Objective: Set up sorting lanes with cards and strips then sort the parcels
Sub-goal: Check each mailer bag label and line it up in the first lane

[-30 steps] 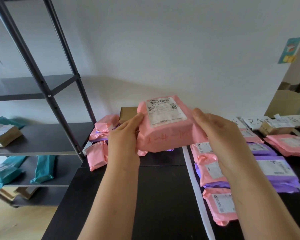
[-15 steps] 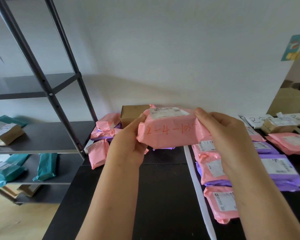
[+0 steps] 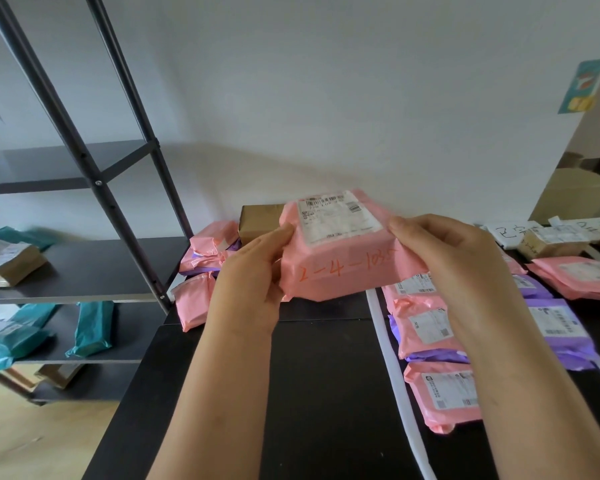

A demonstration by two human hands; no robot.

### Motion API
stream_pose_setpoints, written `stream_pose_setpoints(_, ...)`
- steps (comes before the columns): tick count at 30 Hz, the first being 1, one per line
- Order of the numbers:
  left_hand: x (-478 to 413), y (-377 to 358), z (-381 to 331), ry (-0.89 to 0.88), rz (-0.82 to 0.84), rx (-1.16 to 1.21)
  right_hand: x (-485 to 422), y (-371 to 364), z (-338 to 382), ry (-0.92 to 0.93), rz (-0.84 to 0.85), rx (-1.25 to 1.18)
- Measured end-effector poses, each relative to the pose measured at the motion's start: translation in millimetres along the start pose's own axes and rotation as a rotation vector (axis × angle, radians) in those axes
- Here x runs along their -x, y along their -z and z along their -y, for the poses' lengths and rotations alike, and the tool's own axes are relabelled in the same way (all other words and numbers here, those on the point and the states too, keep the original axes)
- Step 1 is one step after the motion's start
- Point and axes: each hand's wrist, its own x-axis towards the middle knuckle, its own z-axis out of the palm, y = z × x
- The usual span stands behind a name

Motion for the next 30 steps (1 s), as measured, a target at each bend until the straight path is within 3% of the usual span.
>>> stream_pose_setpoints(10, 15.0, 9.9, 7.2, -0.271, -0.031, -0.478, 25.5, 1.4, -15.5, 0.011, 0.082, 0.146)
stream_pose_setpoints(16, 23.5, 24.5, 15.5, -0.345, -0.038, -0.672, 47.7, -5.9, -22.8, -0.017, -0.151, 0.298)
stream_pose_setpoints(21, 35.0, 34.1, 46.2, -0.288, 0.081, -0.864, 76.8, -5.5, -41.4, 0.037, -0.29, 0.547)
stream_pose_setpoints(25, 52.7, 25.4, 71.9, -0.268, 0.244, -0.986, 105.2, 7.2, -53.5, -0.033, -0.266, 0.674)
stream_pose_setpoints(30, 71.7, -7.5, 98.6, -0.284, 0.361, -1.032, 130.8, 56.4, -69.8, -0.185, -0.326, 0.586)
